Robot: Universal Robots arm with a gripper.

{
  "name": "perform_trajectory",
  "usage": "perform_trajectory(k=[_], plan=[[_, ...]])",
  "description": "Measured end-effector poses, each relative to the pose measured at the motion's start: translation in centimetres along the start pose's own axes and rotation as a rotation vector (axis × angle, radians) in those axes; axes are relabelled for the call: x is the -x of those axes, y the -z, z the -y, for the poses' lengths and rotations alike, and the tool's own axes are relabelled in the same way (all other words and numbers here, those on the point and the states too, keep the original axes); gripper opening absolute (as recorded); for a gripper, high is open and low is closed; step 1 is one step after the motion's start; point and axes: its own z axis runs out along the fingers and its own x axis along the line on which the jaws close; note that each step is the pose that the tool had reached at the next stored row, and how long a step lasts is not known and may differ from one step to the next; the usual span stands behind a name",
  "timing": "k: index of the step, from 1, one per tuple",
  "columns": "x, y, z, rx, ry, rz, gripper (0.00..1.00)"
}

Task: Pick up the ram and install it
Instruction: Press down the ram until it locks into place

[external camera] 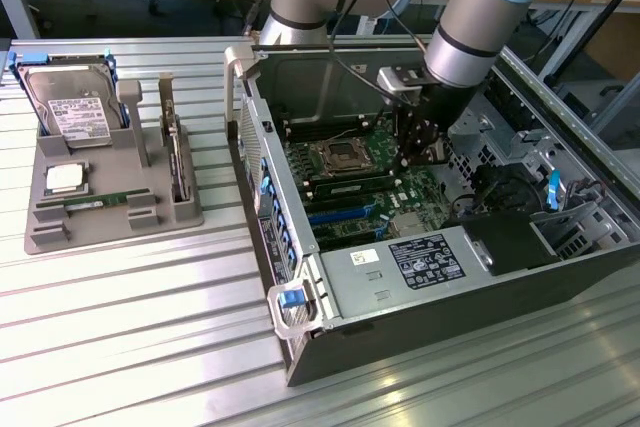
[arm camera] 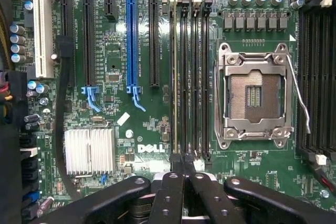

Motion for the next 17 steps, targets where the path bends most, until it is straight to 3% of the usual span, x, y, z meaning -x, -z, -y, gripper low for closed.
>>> perform_trajectory(k=[7,11,14,17], plan=[[0.0,-0.92,-0.04,-0.0001,0.001,-0.0003,0.10],[0.0,0.40,-0.29,-0.0013,0.001,0.0000,0.10],[0.0,0.39,-2.05,-0.0072,0.001,0.0000,0.10],[-0.1,0.33,-4.73,-0.0116,0.001,0.0000,0.10]])
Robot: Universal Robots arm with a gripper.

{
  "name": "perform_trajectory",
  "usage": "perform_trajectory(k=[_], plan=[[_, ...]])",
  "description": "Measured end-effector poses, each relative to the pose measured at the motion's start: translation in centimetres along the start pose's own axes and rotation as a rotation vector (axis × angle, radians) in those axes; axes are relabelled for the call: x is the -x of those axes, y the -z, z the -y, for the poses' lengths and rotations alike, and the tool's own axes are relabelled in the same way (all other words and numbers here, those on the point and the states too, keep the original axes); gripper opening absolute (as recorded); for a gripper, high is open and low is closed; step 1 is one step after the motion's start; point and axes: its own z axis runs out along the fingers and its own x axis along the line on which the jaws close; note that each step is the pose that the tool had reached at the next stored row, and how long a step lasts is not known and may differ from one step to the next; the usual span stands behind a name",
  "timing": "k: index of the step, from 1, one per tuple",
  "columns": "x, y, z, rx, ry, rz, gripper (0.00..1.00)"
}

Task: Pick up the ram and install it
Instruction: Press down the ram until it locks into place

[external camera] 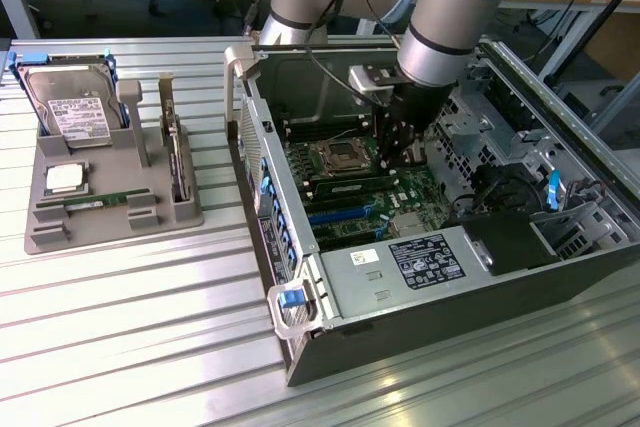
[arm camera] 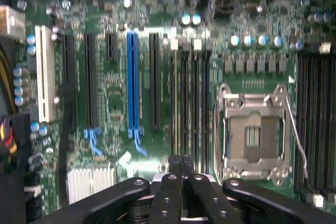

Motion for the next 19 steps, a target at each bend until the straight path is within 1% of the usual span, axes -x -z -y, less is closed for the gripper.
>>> perform_trajectory(k=[1,2,3,5,6,7,8,11,13,15,16,18,19], plan=[[0.0,-0.01,-1.18,-0.0014,0.000,0.0000,0.10],[0.0,-0.02,-2.09,-0.0023,0.000,-0.0001,0.10],[0.0,-0.04,-3.19,-0.0035,0.000,0.0001,0.10],[-0.1,-0.11,-4.96,-0.0047,0.000,0.0006,0.10],[-0.1,-0.26,-6.39,-0.0050,0.000,0.0009,0.10],[-0.1,-0.36,-6.91,-0.0051,0.000,0.0010,0.10],[-0.1,-0.49,-7.04,-0.0053,0.000,0.0012,0.10],[-0.1,-1.33,-7.22,-0.0049,0.000,0.0005,0.10],[-0.2,-1.45,-7.22,-0.0050,0.000,0.0006,0.10],[-0.2,0.15,-7.24,-0.0052,0.000,0.0010,0.10],[-0.2,0.52,-7.23,-0.0053,0.000,0.0010,0.10],[-0.2,0.56,-6.63,-0.0039,0.000,0.0010,0.10],[-0.2,0.57,-6.02,-0.0015,0.000,0.0008,0.10]])
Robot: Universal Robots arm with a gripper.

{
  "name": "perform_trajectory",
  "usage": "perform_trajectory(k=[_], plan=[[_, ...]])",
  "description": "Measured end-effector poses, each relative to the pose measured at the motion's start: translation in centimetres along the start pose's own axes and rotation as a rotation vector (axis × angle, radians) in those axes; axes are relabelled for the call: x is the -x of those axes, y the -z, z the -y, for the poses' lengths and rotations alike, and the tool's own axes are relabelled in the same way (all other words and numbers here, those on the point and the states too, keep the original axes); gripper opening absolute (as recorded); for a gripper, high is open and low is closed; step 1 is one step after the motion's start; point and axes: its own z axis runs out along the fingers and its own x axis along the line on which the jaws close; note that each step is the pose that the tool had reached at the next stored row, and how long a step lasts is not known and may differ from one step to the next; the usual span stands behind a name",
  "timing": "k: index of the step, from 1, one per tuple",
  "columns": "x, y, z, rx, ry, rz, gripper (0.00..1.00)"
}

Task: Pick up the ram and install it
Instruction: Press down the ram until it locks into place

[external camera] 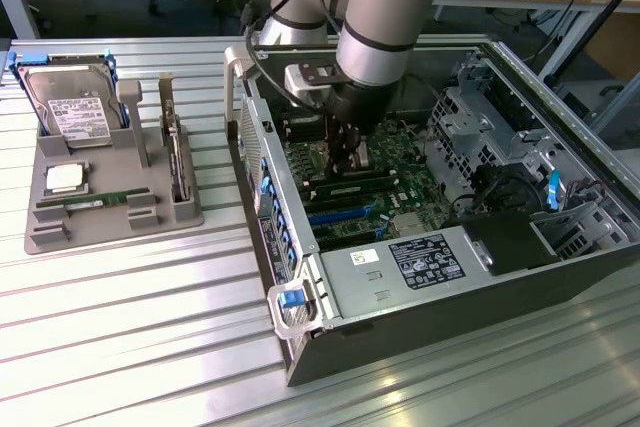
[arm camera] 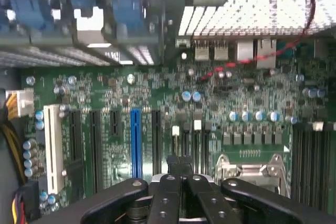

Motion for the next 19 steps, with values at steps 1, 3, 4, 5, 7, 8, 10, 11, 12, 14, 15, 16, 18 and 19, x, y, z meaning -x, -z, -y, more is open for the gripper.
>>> perform_trajectory(k=[1,3,4,5,7,8,10,11,12,14,15,16,18,19], plan=[[0.0,0.00,0.58,0.0021,0.000,0.0001,0.10],[0.0,0.02,2.30,0.0083,0.000,0.0000,0.10],[0.0,0.03,3.27,0.0120,0.000,0.0006,0.10],[0.0,0.04,4.08,0.0151,0.000,0.0010,0.10],[0.0,0.06,6.20,0.0247,0.000,0.0024,0.10],[0.0,0.07,7.10,0.0293,0.000,0.0029,0.10],[0.0,0.09,8.78,0.0360,0.000,0.0052,0.10],[0.0,0.11,10.52,0.0426,0.000,0.0080,0.10],[0.0,0.12,11.58,0.0461,0.000,0.0095,0.10],[0.0,0.14,13.38,0.0507,0.000,0.0129,0.10],[0.0,0.15,14.13,0.0525,0.000,0.0149,0.10],[0.0,0.15,14.66,0.0535,0.000,0.0164,0.10],[0.0,0.20,15.76,0.0551,0.000,0.0206,0.10],[0.0,0.57,15.99,0.0551,0.000,0.0218,0.10]])
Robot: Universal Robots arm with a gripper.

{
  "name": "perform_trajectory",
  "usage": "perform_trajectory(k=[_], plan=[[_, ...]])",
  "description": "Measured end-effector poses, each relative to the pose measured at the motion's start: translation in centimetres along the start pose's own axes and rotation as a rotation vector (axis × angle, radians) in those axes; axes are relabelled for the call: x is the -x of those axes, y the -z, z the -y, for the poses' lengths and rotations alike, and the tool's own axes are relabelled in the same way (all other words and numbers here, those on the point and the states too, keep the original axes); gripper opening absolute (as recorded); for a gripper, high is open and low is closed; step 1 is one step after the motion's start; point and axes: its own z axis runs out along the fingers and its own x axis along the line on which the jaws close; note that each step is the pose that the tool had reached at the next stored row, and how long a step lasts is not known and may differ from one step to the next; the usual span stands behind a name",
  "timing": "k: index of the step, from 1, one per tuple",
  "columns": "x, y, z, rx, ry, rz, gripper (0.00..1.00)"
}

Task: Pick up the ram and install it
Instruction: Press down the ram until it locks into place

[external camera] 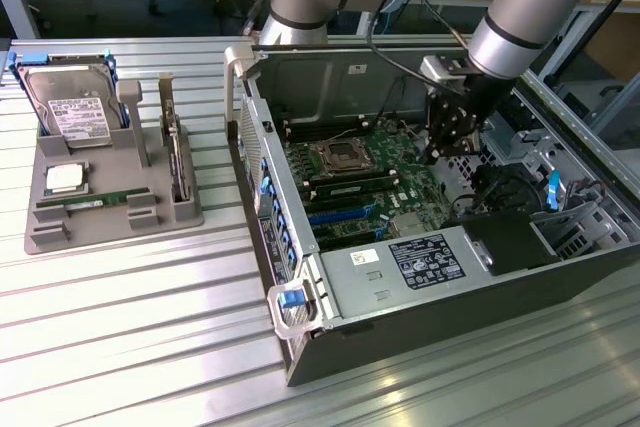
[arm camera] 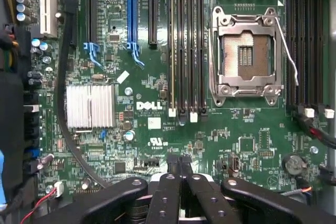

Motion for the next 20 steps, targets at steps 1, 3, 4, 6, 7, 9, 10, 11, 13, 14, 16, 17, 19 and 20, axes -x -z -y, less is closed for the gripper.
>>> perform_trajectory(k=[1,3,4,6,7,9,10,11,13,14,16,17,19,20], plan=[[0.0,0.66,0.02,0.0000,0.000,0.0007,0.10],[0.1,2.29,-0.03,0.0000,0.000,0.0019,0.10],[0.1,2.92,-0.07,0.0001,0.000,0.0043,0.10],[0.1,3.57,-0.11,0.0000,0.001,0.0074,0.10],[0.1,3.57,-0.11,0.0000,0.001,0.0075,0.10],[0.1,3.58,-0.11,0.0000,0.001,0.0074,0.10],[0.1,3.58,-0.11,0.0000,0.001,0.0074,0.10],[0.1,3.58,-0.11,0.0000,0.001,0.0073,0.10],[0.1,3.58,-0.11,0.0000,0.001,0.0074,0.10],[0.1,3.58,-0.11,0.0000,0.001,0.0073,0.10],[0.1,3.58,-0.11,0.0000,0.001,0.0074,0.10],[0.1,3.58,-0.11,0.0000,0.000,0.0074,0.10],[0.1,3.58,-0.11,-0.0002,-0.004,0.0077,0.10],[0.1,3.58,-0.11,-0.0002,-0.006,0.0077,0.10]])
